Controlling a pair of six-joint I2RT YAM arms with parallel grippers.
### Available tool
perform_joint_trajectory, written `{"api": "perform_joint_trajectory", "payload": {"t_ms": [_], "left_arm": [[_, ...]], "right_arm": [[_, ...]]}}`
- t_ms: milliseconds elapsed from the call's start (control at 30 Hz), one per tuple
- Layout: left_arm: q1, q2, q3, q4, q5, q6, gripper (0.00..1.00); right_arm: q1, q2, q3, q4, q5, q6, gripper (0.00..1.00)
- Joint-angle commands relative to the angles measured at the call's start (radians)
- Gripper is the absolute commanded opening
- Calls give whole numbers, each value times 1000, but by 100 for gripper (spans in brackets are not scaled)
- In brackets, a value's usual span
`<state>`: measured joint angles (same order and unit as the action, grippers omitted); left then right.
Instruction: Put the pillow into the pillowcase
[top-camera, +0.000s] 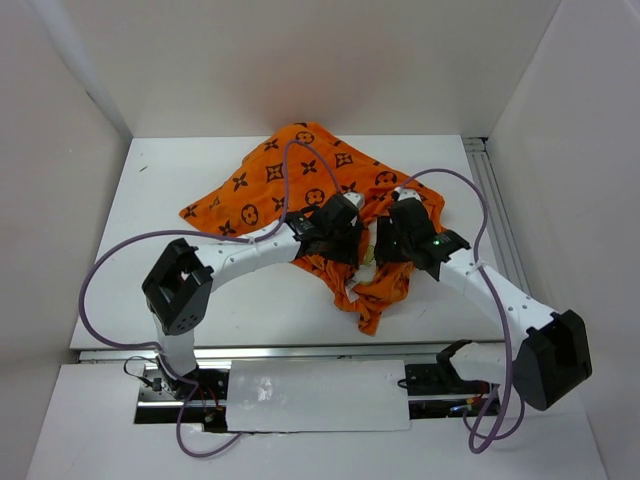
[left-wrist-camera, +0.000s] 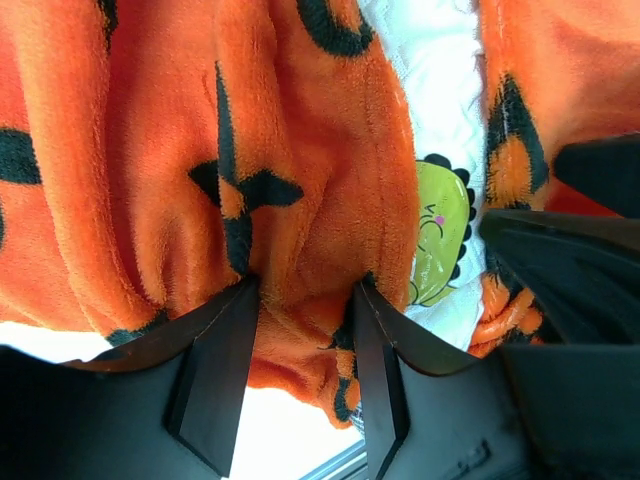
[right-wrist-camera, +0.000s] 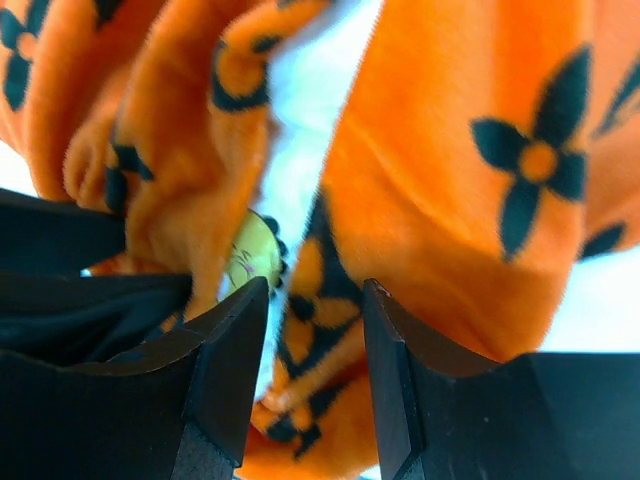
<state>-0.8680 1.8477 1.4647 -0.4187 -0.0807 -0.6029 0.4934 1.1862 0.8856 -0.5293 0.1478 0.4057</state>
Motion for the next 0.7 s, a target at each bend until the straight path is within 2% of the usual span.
{"api": "perform_joint_trajectory", "payload": {"t_ms": [0, 67, 133, 167, 233, 333, 467, 667], "left_arm": [[-2, 16, 26, 8, 12, 9, 54], [-2, 16, 26, 18, 22, 9, 54], [-2, 16, 26, 28, 22, 9, 54], [-2, 16, 26, 28, 22, 9, 54], [-2, 25, 37, 28, 22, 9, 54], [7, 37, 57, 28, 22, 20, 54], [18, 88, 92, 28, 1, 11, 54], [84, 199, 178, 63, 61, -18, 54]], "right_arm": [[8, 38, 18, 116, -43, -14, 50], [8, 47, 18, 135, -65, -15, 47], [8, 73, 29, 135, -77, -15, 38], [8, 84, 29, 135, -67, -15, 17], [8, 84, 29, 114, -42, -15, 0], [8, 4, 39, 91, -42, -42, 0], [8, -127, 91, 48, -144, -60, 0], [8, -246, 156, 93, -457, -73, 0]]}}
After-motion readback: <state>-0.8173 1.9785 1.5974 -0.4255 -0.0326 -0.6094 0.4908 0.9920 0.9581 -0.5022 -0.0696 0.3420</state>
